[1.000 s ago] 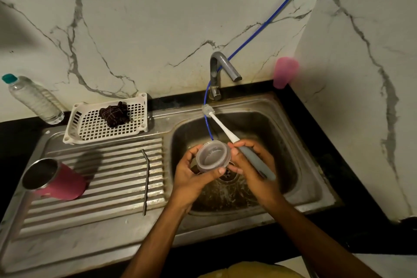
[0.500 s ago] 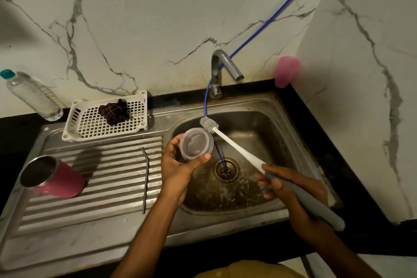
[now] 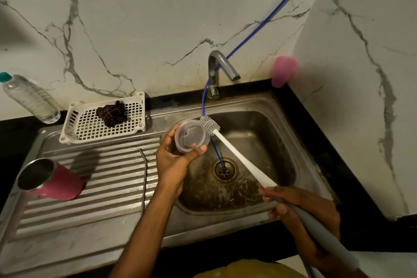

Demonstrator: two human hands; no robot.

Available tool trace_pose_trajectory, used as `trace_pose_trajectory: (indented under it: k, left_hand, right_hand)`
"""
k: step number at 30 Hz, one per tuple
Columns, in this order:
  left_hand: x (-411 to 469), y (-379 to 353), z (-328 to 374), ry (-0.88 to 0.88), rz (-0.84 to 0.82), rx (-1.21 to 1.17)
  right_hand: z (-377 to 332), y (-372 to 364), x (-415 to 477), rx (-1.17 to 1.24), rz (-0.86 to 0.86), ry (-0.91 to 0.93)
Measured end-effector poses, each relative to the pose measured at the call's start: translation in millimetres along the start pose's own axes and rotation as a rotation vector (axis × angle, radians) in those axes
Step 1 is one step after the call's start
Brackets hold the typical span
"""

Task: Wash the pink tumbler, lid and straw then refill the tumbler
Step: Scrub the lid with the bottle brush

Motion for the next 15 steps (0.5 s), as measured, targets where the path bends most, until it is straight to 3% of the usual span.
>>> trace_pose_trajectory:
  k: [5,9,15]
  left_hand:
    - [-4.2,-5.3,7.4,-0.066,-0.067,0.08]
    - [-19.9,-32.3,13.8,-0.119,-0.25,0.207]
    - [-24.2,-38.2,13.3,-0.106,-0.195,0.188]
  right_hand:
    - [8.2,0.1,14.2,0.113,0.087,-0.095]
    - [17.4,-9.5,26.3,0.19,0.006,-0.213]
    - [12.4,-12.0,25.0,0.193,0.015,-0.172]
Point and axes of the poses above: each hand's wrist, its own x-axis towards the middle knuckle, its own y-axis out of the back of the hand, z = x × y, the point moved 8 cm from there along x, towards the middle knuckle, and after that the axes turned 15 degrees about -y, right-handed, at the moved point
